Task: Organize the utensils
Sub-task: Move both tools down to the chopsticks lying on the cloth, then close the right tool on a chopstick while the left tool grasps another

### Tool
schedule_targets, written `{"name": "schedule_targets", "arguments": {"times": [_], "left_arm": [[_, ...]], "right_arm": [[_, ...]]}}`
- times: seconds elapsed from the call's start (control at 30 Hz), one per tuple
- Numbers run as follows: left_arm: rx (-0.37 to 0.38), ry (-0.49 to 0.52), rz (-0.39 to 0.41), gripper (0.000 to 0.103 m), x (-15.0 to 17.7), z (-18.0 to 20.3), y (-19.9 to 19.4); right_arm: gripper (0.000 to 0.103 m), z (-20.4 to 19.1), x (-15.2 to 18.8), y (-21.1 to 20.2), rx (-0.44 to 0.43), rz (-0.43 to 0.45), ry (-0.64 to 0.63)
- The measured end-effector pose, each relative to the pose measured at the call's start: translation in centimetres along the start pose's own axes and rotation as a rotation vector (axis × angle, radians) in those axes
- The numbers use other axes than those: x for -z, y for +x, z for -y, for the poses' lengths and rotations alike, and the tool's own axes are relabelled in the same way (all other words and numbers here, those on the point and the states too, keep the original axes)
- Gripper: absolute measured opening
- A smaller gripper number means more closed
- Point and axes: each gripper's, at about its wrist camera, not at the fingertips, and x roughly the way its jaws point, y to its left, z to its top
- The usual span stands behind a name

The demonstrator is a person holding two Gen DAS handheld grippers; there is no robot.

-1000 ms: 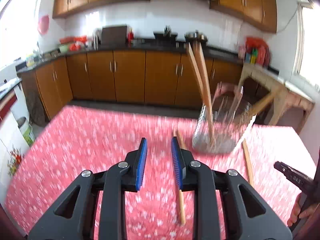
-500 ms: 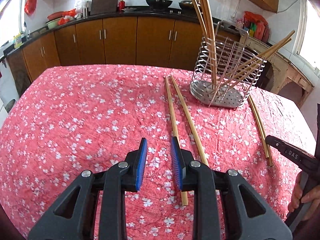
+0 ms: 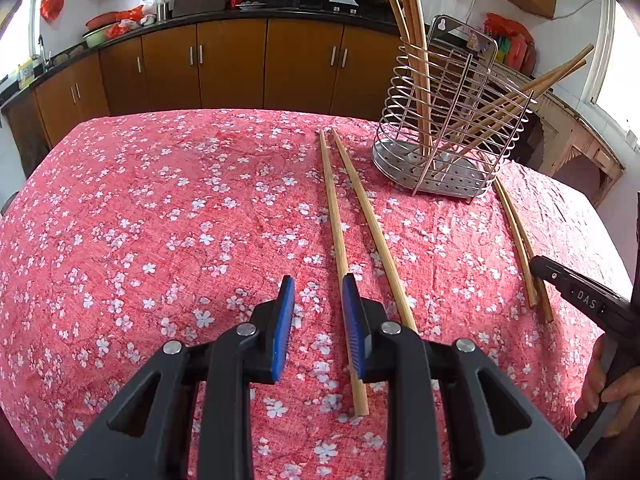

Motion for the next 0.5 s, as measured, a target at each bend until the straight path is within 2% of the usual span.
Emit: {"name": "schedule_targets", "arguments": {"times": [0.13,0.3,0.5], "left_arm": [[0.013,-0.005,-0.005,0.025,0.1,-0.2,-0.1],[0.038,-0.003,-0.009,0.025,0.5,-0.2,-0.4],[0.036,0.031,-0.018,0.025,0.8,1.0,-0.2]], "right_arm": [[0.009,0.8,-0.1,-0.3,0.029,0.005,0.026],[0.008,4.5,-0.5,-0.9,0.093,0.022,0.166],[0.008,4.6,-0.6,-1.0,0.105,0.026,0.137]]}}
